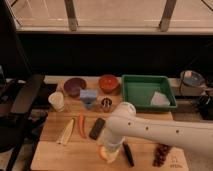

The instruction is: Place apple in red bowl

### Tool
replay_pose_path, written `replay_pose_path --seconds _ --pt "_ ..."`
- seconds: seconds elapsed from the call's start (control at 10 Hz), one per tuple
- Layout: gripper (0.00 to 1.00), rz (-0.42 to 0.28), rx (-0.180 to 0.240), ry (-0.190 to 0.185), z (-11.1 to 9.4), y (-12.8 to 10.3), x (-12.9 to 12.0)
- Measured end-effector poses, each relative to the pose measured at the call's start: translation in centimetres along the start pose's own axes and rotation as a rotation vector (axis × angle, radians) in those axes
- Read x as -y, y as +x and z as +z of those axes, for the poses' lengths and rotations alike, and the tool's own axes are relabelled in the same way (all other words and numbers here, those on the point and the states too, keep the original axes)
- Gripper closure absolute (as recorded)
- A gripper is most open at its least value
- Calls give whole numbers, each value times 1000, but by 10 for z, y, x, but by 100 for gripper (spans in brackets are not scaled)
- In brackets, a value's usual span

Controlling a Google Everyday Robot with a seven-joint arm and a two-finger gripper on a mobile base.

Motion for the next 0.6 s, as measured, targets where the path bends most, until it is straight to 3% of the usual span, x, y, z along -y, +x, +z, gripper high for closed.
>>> replay_pose_path --seconds 0.2,0.3,0.6 --pt "100 28 -38 77 -43 18 25" --pt "100 45 -61 131 -76 37 48" --pt "100 75 -76 203 -117 62 75"
